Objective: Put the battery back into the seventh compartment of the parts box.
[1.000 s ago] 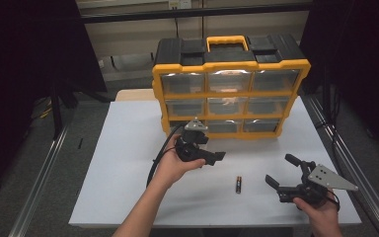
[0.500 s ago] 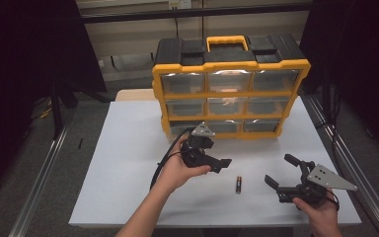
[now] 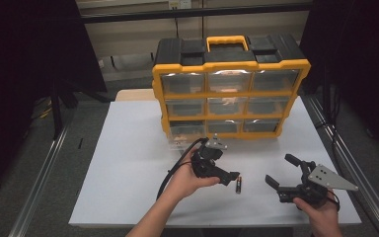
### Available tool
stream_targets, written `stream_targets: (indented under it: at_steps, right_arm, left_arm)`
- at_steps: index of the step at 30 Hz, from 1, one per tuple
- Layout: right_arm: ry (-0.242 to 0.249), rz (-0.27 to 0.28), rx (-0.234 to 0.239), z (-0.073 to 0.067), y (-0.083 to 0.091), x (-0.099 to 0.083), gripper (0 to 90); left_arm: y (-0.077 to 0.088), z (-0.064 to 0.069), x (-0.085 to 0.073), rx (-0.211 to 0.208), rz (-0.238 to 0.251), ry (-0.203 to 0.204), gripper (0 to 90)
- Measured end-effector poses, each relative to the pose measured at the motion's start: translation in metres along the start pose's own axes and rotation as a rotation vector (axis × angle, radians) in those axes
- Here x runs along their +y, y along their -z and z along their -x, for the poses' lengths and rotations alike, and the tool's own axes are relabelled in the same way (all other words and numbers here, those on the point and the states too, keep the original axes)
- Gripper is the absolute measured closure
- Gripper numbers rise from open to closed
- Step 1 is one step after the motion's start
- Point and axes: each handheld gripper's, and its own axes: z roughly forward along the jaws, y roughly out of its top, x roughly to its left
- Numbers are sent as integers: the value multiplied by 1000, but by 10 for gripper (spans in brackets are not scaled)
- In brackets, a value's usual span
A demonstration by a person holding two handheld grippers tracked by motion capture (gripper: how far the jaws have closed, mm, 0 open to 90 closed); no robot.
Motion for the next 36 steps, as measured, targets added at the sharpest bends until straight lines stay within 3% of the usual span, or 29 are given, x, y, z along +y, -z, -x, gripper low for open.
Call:
stream_targets:
  at_steps: [6, 8, 10, 14, 20, 23, 25, 26, 27, 28, 35, 36]
  right_arm:
    - [1, -1, 0, 0, 0, 0, 16]
    - [0, -1, 0, 0, 0, 0, 16]
    - [-1, 0, -1, 0, 0, 0, 16]
    - [1, 0, 1, 0, 0, 0, 16]
    - [-1, 3, 2, 0, 0, 0, 16]
    - [-1, 3, 2, 1, 0, 0, 16]
    - [-1, 3, 2, 1, 0, 0, 16]
    - [-1, 3, 3, 1, 0, 0, 16]
    - [0, 3, 3, 1, 0, 0, 16]
    - [-1, 3, 2, 1, 0, 0, 16]
    - [-2, 2, -3, 1, 1, 0, 16]
    - [-2, 4, -4, 1, 1, 0, 16]
  left_arm:
    - [-16, 5, -8, 10, -31, 17, 126]
    - [-23, 6, -12, 10, -15, 22, 127]
    - [-26, 7, -13, 12, -62, 9, 138]
    - [-34, 10, -16, -5, -77, 17, 165]
    - [-43, 12, -20, -22, -98, 16, 323]
    - [-46, 14, -22, -18, -112, -5, 396]
    - [-49, 16, -24, -24, -109, 9, 446]
    - [-50, 18, -24, 14, -126, 0, 464]
    - [-51, 18, -24, 19, -134, -8, 492]
    - [-54, 16, -26, -18, -122, 0, 499]
    - [-57, 17, -30, -1, -135, 29, 643]
    - [-56, 15, -31, 9, -142, -1, 676]
